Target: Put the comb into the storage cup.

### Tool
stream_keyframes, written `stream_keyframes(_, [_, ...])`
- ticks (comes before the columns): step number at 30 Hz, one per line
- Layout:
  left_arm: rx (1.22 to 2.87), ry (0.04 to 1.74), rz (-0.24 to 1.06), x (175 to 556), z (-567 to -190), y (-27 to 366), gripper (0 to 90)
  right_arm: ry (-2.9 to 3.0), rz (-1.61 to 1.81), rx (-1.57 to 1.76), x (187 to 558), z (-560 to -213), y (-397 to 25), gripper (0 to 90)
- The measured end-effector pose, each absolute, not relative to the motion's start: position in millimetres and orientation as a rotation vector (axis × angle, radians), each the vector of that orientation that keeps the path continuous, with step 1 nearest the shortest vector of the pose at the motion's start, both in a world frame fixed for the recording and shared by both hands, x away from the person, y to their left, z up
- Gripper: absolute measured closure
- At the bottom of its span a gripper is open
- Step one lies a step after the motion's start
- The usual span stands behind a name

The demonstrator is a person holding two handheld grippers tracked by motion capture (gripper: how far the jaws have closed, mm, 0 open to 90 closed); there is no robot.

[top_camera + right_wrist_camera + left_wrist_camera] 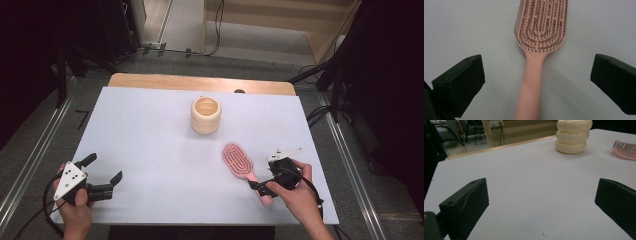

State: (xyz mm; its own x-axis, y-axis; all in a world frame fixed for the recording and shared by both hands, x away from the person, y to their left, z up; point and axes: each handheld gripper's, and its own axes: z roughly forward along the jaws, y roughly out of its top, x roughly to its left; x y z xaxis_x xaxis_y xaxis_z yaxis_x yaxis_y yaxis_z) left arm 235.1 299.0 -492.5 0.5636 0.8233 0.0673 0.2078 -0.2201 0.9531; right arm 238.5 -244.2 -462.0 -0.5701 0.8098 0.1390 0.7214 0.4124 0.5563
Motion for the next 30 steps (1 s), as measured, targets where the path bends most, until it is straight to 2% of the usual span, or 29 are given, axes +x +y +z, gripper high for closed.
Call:
stream_keyframes(2, [1.735, 0.860, 0.723, 235, -492, 299, 0.0, 2.489, 0.863, 1.384, 240, -463, -243, 12.4])
stream_keyframes(8, [1.736, 0.858, 0.725, 235, -492, 299, 0.0, 2.518, 0.802, 1.408, 244, -468, -233, 14.6])
stream_keyframes(13, [1.736, 0.856, 0.726, 235, -493, 299, 0.0, 2.525, 0.740, 1.390, 244, -473, -225, 30.6])
stream_keyframes(19, [1.738, 0.855, 0.727, 235, -492, 299, 0.0, 2.535, 0.678, 1.453, 248, -478, -223, 38.9])
stream_keyframes(30, [1.740, 0.852, 0.727, 235, -493, 298, 0.0, 2.571, 0.644, 1.562, 256, -485, -219, 49.2])
